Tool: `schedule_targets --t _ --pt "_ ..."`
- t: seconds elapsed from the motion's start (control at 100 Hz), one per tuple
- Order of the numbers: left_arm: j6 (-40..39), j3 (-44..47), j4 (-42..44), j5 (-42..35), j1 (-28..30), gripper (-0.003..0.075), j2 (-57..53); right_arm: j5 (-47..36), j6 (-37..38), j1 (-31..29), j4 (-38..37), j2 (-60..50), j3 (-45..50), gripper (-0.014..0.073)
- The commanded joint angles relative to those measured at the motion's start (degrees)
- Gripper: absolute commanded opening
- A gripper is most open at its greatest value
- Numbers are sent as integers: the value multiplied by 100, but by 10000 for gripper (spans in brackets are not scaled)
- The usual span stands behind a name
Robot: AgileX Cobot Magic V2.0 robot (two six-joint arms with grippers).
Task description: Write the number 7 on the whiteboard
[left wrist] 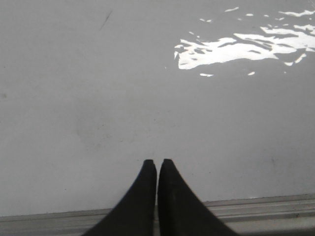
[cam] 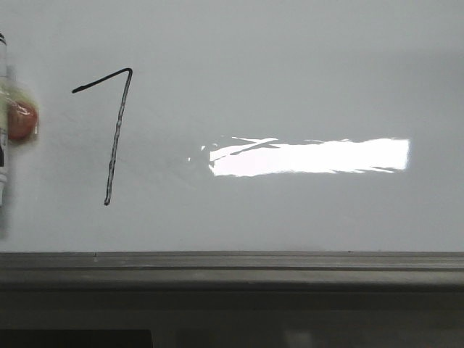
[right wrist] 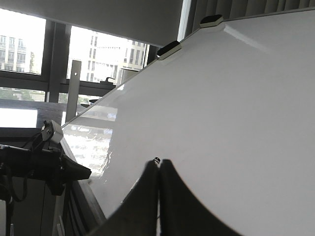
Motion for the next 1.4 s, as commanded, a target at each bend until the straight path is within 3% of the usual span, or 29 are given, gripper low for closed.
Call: schedule_targets --t 0.0,0.77,0.95,1.08,1.22,1.33,1.39 --pt "2 134 41 -290 24 -20 -165 -454 -47 -29 -36 77 -146 -64" --pt "2 134 29 -290 24 -20 -165 -467 -47 -29 -62 77 -106 -64" --pt "2 134 29 -290 24 -20 -165 -1060 -47 -58 -1241 77 537 -64" --pt "2 134 29 -290 24 -20 -165 -2209 82 -430 -1362 77 1328 -64" --pt "2 134 29 -290 24 -20 -165 -3051 760 -966 -1195 77 2101 -64" --pt "2 134 29 -290 24 -20 -165 -3351 1189 -1362 -946 77 2637 -64" --pt "2 134 29 -290 24 -20 -165 -2764 1282 -1561 -943 77 2590 -64"
